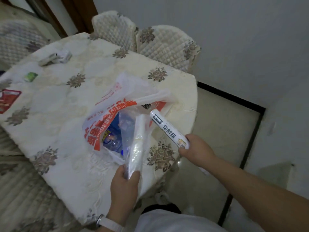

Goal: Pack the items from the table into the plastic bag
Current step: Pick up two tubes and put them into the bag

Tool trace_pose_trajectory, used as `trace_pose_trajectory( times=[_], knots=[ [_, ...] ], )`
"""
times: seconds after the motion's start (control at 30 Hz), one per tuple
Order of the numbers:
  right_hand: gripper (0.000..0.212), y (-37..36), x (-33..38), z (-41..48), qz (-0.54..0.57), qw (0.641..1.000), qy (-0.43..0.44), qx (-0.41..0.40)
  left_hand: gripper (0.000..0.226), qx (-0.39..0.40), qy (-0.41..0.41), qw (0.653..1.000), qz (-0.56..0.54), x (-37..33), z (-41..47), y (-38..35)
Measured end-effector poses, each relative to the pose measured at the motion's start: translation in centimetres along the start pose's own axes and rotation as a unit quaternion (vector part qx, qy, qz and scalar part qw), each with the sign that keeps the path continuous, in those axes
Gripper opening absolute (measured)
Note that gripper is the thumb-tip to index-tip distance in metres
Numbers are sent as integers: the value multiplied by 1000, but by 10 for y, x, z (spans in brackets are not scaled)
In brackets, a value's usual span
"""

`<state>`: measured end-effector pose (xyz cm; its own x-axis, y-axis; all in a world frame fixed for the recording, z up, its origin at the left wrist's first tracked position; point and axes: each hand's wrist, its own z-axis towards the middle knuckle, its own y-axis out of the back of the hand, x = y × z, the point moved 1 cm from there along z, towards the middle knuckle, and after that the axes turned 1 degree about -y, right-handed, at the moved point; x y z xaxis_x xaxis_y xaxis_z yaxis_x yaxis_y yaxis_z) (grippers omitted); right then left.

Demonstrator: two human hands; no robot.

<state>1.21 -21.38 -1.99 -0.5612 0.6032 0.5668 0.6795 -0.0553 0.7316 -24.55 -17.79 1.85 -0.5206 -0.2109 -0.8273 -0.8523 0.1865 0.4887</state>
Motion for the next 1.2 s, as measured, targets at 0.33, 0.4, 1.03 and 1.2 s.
trace_pose_trajectory(
  times=[0.33, 0.4, 1.03, 1.2],
  knots=[
    [29, 6, 56, 54, -92, 995, 43, 17, 8, -40, 56, 988, -137, -14, 37, -1],
    [31, 4, 68, 60, -96, 994, 49, 27, 5, -48, 71, 985, -149, -20, 46, -3],
    [28, 16, 117, 155, -14, 992, 113, 52, 45, -55, 153, 959, -233, -54, 84, -65],
    [19, 29, 132, 174, 36, 985, 154, 65, 41, -125, 134, 959, -217, -80, 115, -81]
  ],
)
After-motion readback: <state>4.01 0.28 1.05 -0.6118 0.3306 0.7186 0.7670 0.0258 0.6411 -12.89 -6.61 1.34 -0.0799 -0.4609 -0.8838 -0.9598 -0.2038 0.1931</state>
